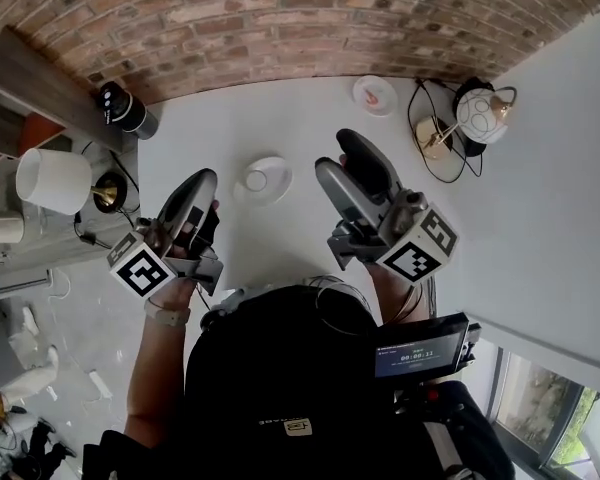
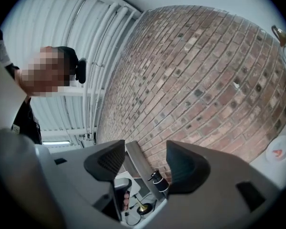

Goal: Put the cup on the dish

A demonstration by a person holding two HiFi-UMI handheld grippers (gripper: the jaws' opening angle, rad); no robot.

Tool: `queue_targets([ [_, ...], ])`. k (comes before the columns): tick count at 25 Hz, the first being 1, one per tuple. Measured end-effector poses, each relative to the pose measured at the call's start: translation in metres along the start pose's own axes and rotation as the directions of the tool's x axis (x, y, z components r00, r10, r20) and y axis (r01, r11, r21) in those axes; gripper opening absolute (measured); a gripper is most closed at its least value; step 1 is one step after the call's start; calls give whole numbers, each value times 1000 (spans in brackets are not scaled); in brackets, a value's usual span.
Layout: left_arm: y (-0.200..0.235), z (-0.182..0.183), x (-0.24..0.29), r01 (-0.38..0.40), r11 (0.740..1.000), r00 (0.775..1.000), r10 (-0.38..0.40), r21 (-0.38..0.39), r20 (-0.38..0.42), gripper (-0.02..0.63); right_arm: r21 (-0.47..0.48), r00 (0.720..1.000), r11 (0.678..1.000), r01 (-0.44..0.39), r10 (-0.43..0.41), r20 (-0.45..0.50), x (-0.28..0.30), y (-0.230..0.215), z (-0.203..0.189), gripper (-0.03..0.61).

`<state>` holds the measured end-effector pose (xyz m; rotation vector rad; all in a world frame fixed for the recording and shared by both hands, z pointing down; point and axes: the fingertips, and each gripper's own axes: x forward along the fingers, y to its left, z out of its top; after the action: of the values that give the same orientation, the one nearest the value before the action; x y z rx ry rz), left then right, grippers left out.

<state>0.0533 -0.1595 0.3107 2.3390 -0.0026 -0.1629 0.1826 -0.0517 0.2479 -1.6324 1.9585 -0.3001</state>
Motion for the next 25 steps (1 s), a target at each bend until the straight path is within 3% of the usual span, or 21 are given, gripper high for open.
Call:
queue_targets([
  [11,-7,3,11,30,1000,999,-30,9,-10,5,138,999,990,-5,0,35,-7,-16,-4,250],
  [25,-7,5,14,39,999,999,-39,3,-8,5,175,999,984,-15,9,34,-4,-19,-8,249],
])
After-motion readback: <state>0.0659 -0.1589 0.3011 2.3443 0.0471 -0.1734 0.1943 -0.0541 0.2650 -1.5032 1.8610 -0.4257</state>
